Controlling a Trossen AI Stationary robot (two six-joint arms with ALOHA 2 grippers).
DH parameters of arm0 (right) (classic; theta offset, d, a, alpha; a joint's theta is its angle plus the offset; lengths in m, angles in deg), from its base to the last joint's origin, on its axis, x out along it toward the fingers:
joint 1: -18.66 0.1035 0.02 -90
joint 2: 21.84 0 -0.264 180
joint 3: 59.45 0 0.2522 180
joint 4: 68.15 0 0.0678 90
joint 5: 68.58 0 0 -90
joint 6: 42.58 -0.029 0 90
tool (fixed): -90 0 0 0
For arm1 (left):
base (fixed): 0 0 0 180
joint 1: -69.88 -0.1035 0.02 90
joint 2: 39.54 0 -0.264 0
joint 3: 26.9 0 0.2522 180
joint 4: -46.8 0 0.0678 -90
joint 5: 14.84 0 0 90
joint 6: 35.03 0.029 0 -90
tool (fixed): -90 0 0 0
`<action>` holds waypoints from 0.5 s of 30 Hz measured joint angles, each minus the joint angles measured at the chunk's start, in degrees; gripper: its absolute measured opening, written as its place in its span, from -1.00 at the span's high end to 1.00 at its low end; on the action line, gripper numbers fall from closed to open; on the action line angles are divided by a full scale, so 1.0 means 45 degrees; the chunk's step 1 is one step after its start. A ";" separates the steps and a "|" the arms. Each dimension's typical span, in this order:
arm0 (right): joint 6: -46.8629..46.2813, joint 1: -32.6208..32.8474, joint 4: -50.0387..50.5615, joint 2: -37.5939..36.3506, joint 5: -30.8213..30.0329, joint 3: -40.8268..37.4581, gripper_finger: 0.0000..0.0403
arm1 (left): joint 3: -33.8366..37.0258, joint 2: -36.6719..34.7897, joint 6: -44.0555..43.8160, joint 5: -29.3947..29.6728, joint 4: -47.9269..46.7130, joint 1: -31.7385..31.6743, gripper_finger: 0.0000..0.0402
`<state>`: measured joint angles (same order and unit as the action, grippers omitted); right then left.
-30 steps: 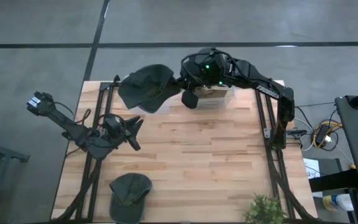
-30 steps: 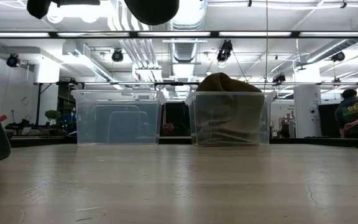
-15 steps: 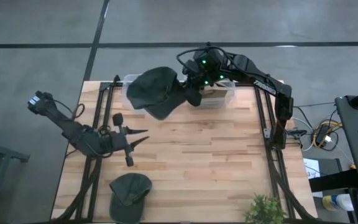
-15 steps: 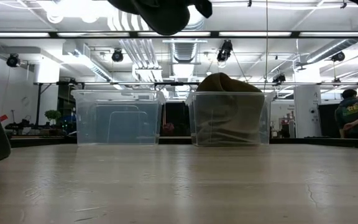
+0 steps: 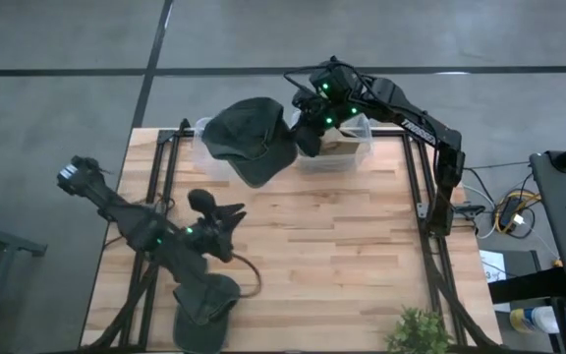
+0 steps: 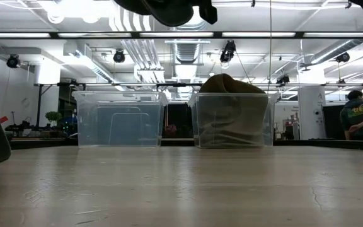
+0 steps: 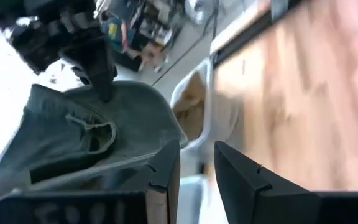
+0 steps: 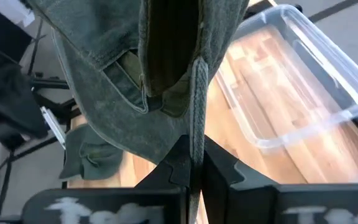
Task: Pick & Place hat
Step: Put the right green cap into the left transparent bin
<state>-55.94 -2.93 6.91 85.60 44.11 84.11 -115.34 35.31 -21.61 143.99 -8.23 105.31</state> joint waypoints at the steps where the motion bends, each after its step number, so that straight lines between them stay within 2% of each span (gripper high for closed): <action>1: -0.0118 -0.0056 0.0067 0.0000 0.0010 -0.0005 0.94 | -0.0254 0.0394 -0.0007 0.0313 -0.0537 0.0000 0.54; 3: -0.0474 -0.0171 0.0334 0.0000 0.0014 -0.0009 0.94 | -0.0644 0.1096 0.0068 0.1417 -0.1241 0.0032 0.54; 6: -0.0711 -0.0226 0.1205 0.0000 0.0016 -0.0050 0.94 | -0.1060 0.2014 0.1144 0.3702 -0.1210 0.0100 0.54; 8: -0.0711 -0.0226 0.1841 0.0000 0.0022 -0.0170 0.94 | -0.1274 0.2511 0.1869 0.4469 -0.1273 0.0110 0.54; 13: -0.0711 -0.0177 0.3144 0.0010 0.0110 -0.0222 0.94 | -0.1969 0.3209 0.2077 0.3663 -0.1194 0.0091 0.54; 15: -0.0768 -0.0182 0.3532 0.0010 0.0599 -0.0227 0.94 | -0.2142 0.3415 0.2103 0.3527 -0.1206 0.0089 0.54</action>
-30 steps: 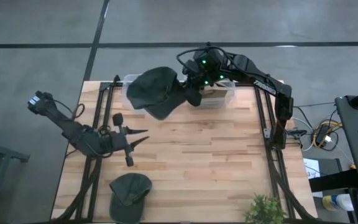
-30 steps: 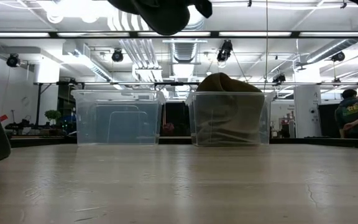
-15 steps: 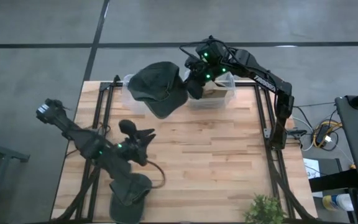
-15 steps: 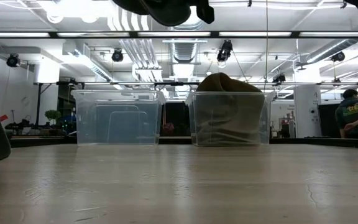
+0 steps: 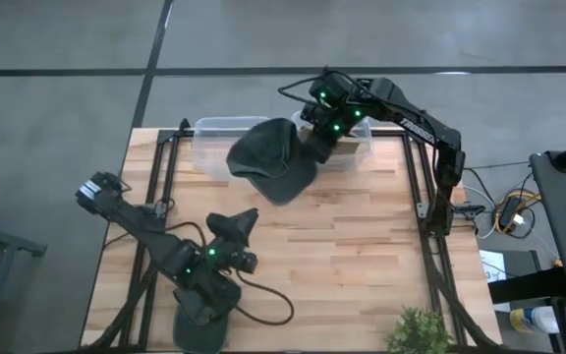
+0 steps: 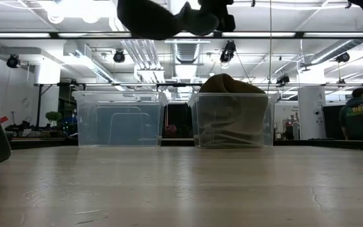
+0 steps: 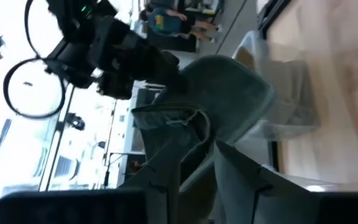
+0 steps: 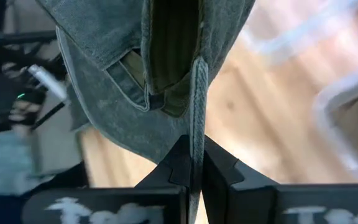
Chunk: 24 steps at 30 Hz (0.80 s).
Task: Pick & Place hat
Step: Put the right green cap into the left transparent bin
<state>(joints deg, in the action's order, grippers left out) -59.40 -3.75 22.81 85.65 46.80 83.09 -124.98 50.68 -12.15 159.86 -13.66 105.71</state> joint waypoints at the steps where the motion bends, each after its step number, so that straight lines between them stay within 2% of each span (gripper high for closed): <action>1: -0.0099 -0.0010 0.0128 0.0000 0.0375 -0.0043 0.94 | -0.0041 0.0051 0.0008 -0.0151 -0.0002 -0.0008 0.54; 5: -0.0520 0.0063 0.0199 0.0000 0.1578 -0.0146 0.94 | -0.0076 0.0122 -0.0002 -0.0715 0.0042 -0.0008 0.54; 19: -0.1286 0.0398 0.0426 -0.0005 0.2173 -0.0772 0.94 | -0.0018 0.0373 0.0923 -0.1923 0.0178 -0.0230 0.54; 24: -0.1458 0.0470 0.0435 -0.0005 0.2173 -0.0839 0.94 | -0.0028 0.0373 0.1275 -0.1892 0.0200 -0.0386 0.54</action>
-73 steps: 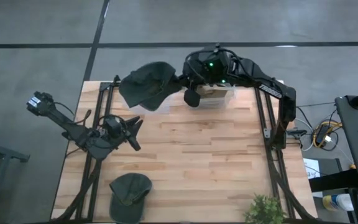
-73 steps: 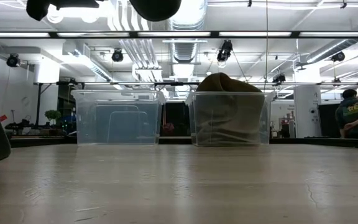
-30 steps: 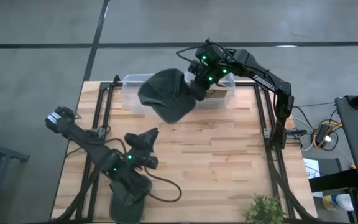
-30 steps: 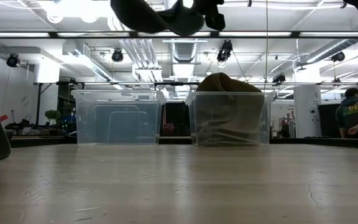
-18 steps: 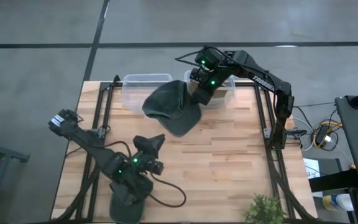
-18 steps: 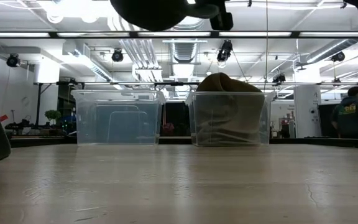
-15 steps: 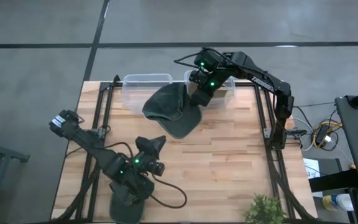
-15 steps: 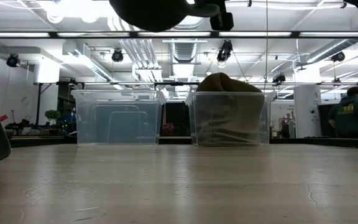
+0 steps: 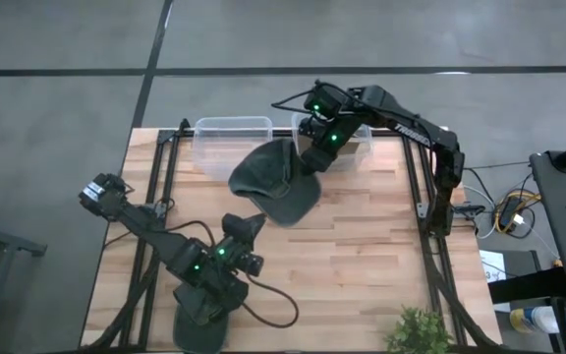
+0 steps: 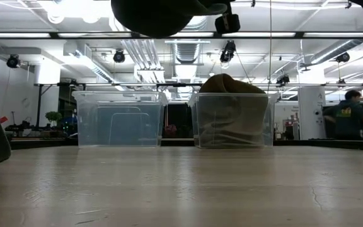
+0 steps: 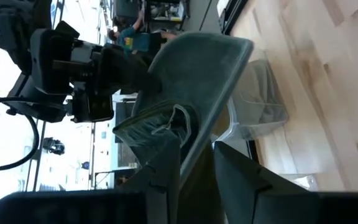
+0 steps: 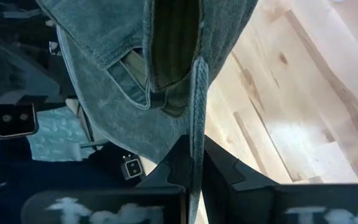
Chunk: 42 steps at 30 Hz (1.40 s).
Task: Pick & Place hat
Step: Put the right green cap into the left transparent bin
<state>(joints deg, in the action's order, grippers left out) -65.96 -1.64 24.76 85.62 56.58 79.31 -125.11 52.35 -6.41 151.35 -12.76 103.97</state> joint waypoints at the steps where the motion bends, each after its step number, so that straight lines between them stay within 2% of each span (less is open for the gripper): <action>1: -0.0005 0.0040 -0.0013 0.0000 0.0005 -0.0035 0.94 | -0.0010 0.0000 0.0000 -0.0013 0.0028 -0.0053 0.54; 12: -0.0071 0.0297 -0.0101 0.0000 0.0209 -0.0421 0.94 | 0.0072 0.0000 0.0303 -0.0926 0.0183 -0.0686 0.56; 14: 0.0093 0.0292 -0.0106 0.0000 0.0204 -0.0429 0.94 | 0.0072 0.0000 0.0029 -0.1143 0.0262 -0.0744 0.63; 18: 0.0552 0.0277 -0.0245 -0.0010 0.0205 -0.0429 0.94 | 0.0077 0.0000 -0.0495 -0.1352 0.0310 -0.0811 0.92; 24: 0.1561 0.0273 -0.0584 -0.0019 0.0200 -0.0400 0.90 | -0.0078 0.0000 -0.0839 -0.1482 0.0511 -0.0836 0.97; 31: 0.2635 0.0242 -0.0553 -0.0092 0.0199 -0.0207 0.49 | -0.0117 0.0000 -0.1764 -0.1360 -0.0386 -0.0860 0.97; 34: 0.3015 0.0009 -0.0538 -0.0187 0.0109 -0.0084 0.26 | -0.0117 0.0000 -0.2604 -0.1329 -0.1158 -0.0858 0.97; 37: 0.3441 -0.0273 -0.0420 -0.0263 -0.0608 0.0028 0.06 | -0.0117 -0.0005 -0.3412 -0.1347 -0.1911 -0.0853 0.97; 42: 0.3903 -0.0741 -0.0310 -0.0604 -0.0919 0.0052 -0.18 | -0.0292 -0.0024 -0.5294 -0.1694 -0.3995 -0.0873 0.97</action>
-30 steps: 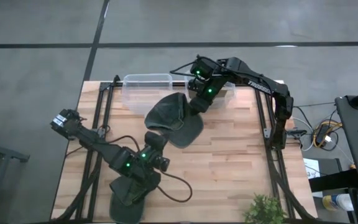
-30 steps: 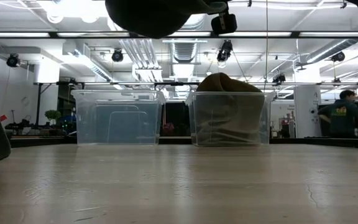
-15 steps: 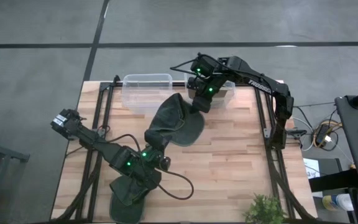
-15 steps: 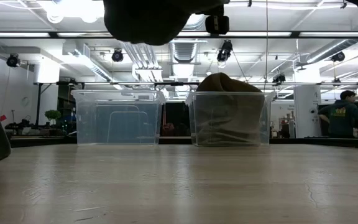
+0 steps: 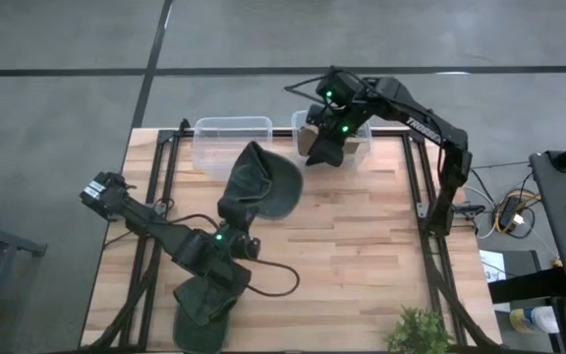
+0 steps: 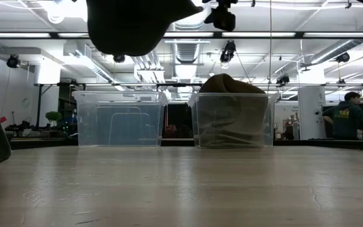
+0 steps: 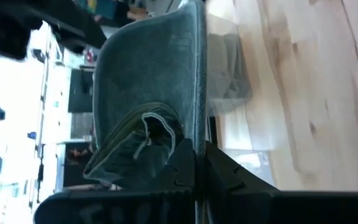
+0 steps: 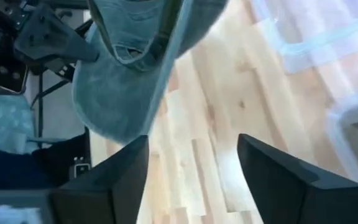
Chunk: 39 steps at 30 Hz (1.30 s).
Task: Pick & Place hat
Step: Put the right green cap into the left transparent bin
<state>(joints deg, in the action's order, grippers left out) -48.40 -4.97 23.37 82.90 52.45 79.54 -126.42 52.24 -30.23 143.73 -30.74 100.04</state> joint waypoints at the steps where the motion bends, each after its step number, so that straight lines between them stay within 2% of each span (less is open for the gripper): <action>1: 0.0030 -0.0089 0.0000 -0.0092 -0.0029 0.0000 -0.22 | -0.0073 -0.0008 -0.0482 0.0006 -0.0483 -0.0012 0.97; 9: 0.0409 -0.0283 -0.0005 -0.0635 -0.0118 0.0005 -0.33 | -0.0413 -0.0178 -0.3388 -0.0077 -0.4044 -0.0796 0.97; 15: 0.1017 -0.0191 -0.0005 -0.0927 -0.0186 0.0005 -0.29 | -0.0299 -0.0980 -0.3614 -0.0320 -0.4406 -0.2109 0.97; 24: 0.1109 -0.0131 -0.0019 -0.1110 -0.0231 -0.0002 -0.24 | -0.0269 -0.1858 -0.1313 -0.0564 -0.3909 -0.4595 0.97; 29: 0.1115 -0.0113 -0.0028 -0.1029 -0.0232 -0.0017 -0.26 | -0.0116 -0.1865 0.0711 -0.1160 -0.1734 -0.5932 0.97; 34: 0.1022 -0.0062 -0.0038 -0.1018 -0.0228 -0.0073 -0.27 | 0.0671 -0.1834 0.2952 -0.1957 -0.0011 -0.7004 0.97; 39: 0.1040 -0.0050 -0.0033 -0.1003 -0.0230 -0.0129 -0.24 | 0.1322 -0.1827 0.3104 -0.2433 0.0261 -0.7968 0.97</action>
<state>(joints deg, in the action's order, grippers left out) -43.71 -5.20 23.22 78.39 51.41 78.96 -120.47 44.02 -16.26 132.78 -29.57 64.18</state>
